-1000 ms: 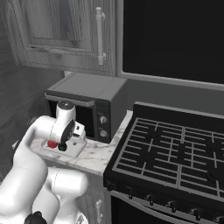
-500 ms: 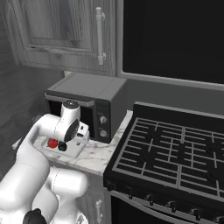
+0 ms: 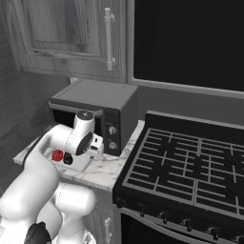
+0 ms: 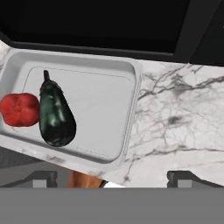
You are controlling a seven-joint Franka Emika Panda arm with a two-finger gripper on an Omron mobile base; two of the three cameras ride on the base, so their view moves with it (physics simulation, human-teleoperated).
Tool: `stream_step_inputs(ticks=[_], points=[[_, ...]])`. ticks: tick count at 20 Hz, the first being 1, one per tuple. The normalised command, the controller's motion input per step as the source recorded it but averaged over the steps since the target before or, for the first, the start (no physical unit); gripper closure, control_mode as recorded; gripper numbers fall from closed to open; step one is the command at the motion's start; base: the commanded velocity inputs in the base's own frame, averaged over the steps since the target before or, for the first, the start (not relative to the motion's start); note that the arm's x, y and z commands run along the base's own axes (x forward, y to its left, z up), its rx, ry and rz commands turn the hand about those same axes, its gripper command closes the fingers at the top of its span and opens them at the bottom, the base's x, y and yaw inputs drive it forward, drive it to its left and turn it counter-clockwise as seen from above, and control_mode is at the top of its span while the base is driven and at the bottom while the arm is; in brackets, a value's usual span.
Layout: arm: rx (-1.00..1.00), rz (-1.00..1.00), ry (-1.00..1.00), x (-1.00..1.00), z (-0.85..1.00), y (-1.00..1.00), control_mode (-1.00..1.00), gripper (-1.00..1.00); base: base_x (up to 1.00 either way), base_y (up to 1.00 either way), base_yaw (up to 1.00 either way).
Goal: Take the eggplant and bell pepper out of the freezer and place them in the tupperware container on the counter. Then put the tupperware containing the vegetables back in the freezer.
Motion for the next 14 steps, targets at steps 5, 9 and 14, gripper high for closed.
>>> stream_step_inputs(ticks=[5, 9, 14], points=[[0.0, 0.0, 0.0, 0.14, -0.37, 0.0, -1.0, -1.0, 0.0, 0.0, 0.0], [0.0, 0.0, 0.0, 0.14, -0.38, -0.04, -1.0, -1.0, 0.0, 0.0, 0.0], [0.0, 0.0, 0.0, 0.14, -0.31, -0.03, -1.0, -1.0, 0.0, 0.0, 0.0]])
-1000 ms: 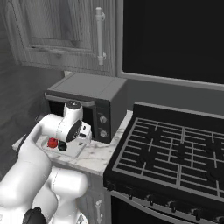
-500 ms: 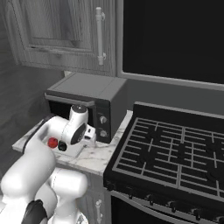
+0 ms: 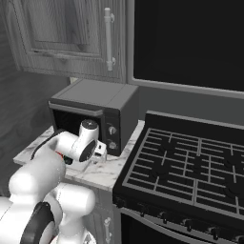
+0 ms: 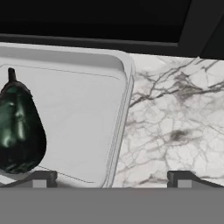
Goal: Take the eggplant and bell pepper out of the freezer and place them in the tupperware container on the counter. Then put the tupperware containing the vegetables back in the freezer.
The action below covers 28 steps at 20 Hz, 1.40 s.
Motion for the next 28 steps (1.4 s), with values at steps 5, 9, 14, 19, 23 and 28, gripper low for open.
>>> stream_step_inputs(ticks=[5, 9, 14, 19, 23, 28], points=[[0.0, 0.0, 0.0, 0.06, -0.25, 0.0, -1.0, -1.0, 0.0, 0.0, 0.0], [0.0, 0.0, 0.0, 0.0, -0.23, 0.0, -1.0, -1.0, 0.0, 0.0, 0.0], [0.0, 0.0, 0.0, 0.0, -0.2, 0.0, -1.0, -1.0, 0.0, 0.0, 0.0], [0.0, 0.0, 0.0, 0.0, -0.25, 0.0, -1.0, -1.0, 0.0, 0.0, 0.0], [0.0, 0.0, 0.0, 0.0, -0.28, 0.0, -1.0, -1.0, 0.0, 0.0, 0.0], [0.0, 0.0, 0.0, 0.0, -0.3, 0.0, -1.0, -1.0, 0.0, 0.0, 0.0]])
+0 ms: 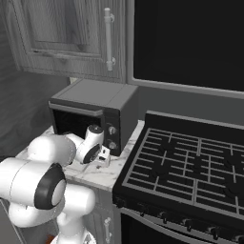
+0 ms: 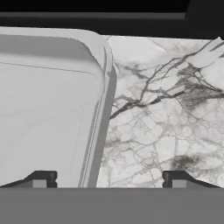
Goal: Take the eggplant and bell pepper out of the freezer and place them in the tupperware container on the counter. Then put the tupperware containing the vegetables back in the freezer.
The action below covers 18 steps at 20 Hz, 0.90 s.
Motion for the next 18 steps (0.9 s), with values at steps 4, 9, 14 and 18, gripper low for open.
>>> stream_step_inputs(ticks=[4, 9, 14, 18], points=[[0.0, 0.0, 0.0, 0.0, -0.3, 0.0, -1.0, -1.0, 0.0, 0.0, 0.0], [-0.02, 0.0, 0.0, 0.0, -0.37, 0.17, -1.0, 1.0, 0.0, 0.0, 0.0], [-0.03, 0.0, -0.01, -0.05, -0.37, 0.33, -1.0, 1.0, 0.0, 0.0, 0.0], [-0.01, 0.0, -0.03, -0.07, -0.28, 0.31, -1.0, 1.0, 0.0, 0.0, 0.0]])
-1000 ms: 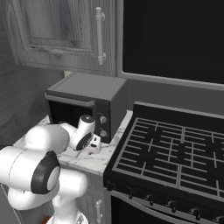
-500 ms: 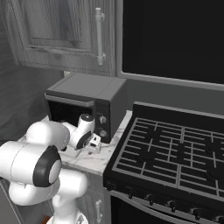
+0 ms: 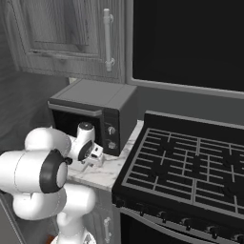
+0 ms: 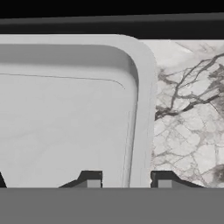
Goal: Take the eggplant and bell pepper out of the freezer and place them in the tupperware container on the counter. Then put the tupperware containing the vegetables back in the freezer.
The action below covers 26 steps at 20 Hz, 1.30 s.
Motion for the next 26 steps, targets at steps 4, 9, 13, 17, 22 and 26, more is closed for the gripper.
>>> stream_step_inputs(ticks=[4, 9, 13, 17, 22, 26], points=[[-0.01, 0.0, -0.04, -0.06, -0.23, 0.42, -1.0, 1.0, 0.0, 0.0, 0.0], [0.0, 0.0, -0.01, -0.08, -0.08, 0.21, -1.0, 1.0, 0.0, 0.0, 0.0], [0.0, 0.0, -0.02, -0.18, 0.12, 0.0, -1.0, 1.0, 0.0, 0.0, 0.0], [0.0, -0.01, 0.0, -0.03, 0.33, -0.06, -1.0, 1.0, 0.0, 0.0, 0.0], [0.0, -0.02, 0.0, -0.03, 0.53, -0.19, -1.0, 1.0, 0.0, 0.0, 0.0], [0.0, -0.01, 0.0, -0.24, 0.62, -0.3, -1.0, 1.0, 0.0, 0.0, 0.0]])
